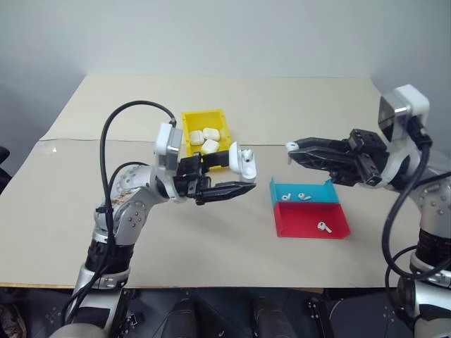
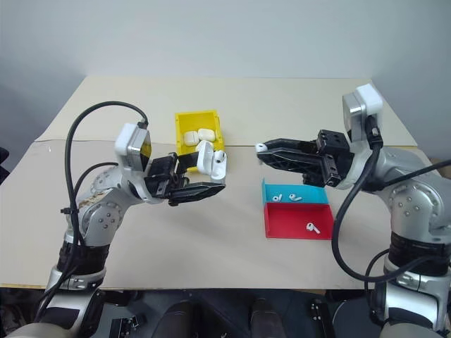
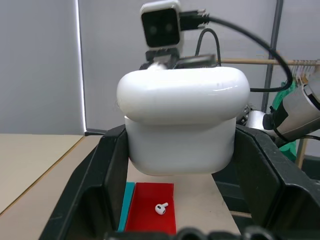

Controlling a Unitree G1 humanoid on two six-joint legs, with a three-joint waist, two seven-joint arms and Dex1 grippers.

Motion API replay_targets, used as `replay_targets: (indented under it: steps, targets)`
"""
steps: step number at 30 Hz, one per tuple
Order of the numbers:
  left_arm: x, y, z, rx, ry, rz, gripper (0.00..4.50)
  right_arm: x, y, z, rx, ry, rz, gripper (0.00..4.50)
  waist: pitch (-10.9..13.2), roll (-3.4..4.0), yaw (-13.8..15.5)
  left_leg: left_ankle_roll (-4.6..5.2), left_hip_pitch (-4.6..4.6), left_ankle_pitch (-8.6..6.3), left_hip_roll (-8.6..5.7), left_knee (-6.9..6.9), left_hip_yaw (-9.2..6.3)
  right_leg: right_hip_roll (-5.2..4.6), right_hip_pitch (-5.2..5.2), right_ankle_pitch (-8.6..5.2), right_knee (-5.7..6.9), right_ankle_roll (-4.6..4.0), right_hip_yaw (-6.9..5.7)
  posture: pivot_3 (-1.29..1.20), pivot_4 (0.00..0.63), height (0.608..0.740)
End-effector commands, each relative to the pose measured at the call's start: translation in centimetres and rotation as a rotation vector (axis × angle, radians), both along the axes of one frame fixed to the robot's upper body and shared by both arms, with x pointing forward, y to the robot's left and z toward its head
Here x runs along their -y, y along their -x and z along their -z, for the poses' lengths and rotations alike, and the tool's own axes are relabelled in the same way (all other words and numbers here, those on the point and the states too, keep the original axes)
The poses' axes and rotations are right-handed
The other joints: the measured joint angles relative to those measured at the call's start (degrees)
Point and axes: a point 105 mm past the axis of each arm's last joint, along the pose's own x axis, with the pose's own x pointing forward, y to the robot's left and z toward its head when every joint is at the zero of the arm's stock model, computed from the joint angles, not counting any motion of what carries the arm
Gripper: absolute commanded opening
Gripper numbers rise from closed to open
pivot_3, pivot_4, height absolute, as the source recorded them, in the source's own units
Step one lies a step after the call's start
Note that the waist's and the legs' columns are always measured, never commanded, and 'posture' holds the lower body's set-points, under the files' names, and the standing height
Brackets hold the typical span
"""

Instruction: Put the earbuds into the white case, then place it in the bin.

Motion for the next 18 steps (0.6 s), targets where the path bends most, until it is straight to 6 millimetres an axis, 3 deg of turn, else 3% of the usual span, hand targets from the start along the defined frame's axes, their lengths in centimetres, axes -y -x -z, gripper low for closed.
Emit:
replay_targets:
  steps: [1, 10, 18]
  targets:
    - [0.3, 0.3, -0.6, 0.041, 0.009, 0.034, 2.80, -1.1, 1.4, -0.8, 0.031, -0.026, 0.003, 0.62, 0.0, 0.00, 0.0, 0.00, -0.02, 0.00, -0.01, 0.00, 0.00, 0.00, 0.00, 0.00, -0.01, 0.00, 0.00, 0.00, 0.150, 0.740]
    - [0.6, 0.4, -0.5, 0.037, 0.013, 0.036, 2.80, -3.0, 2.0, -0.8, 0.014, -0.072, -0.006, 0.62, 0.0, 0.00, 0.0, 0.01, -0.06, 0.00, 0.00, 0.01, -0.04, 0.00, -0.03, 0.01, -0.02, 0.02, -0.01, 0.00, 0.150, 0.740]
    - [0.3, 0.3, -0.5, 0.031, 0.010, 0.025, 2.80, -3.7, 1.7, 0.5, -0.002, -0.025, -0.002, 0.62, 0.0, 0.00, 0.0, 0.01, -0.08, 0.00, 0.00, 0.01, -0.04, 0.00, -0.03, 0.01, -0.04, 0.02, -0.02, 0.00, 0.150, 0.740]
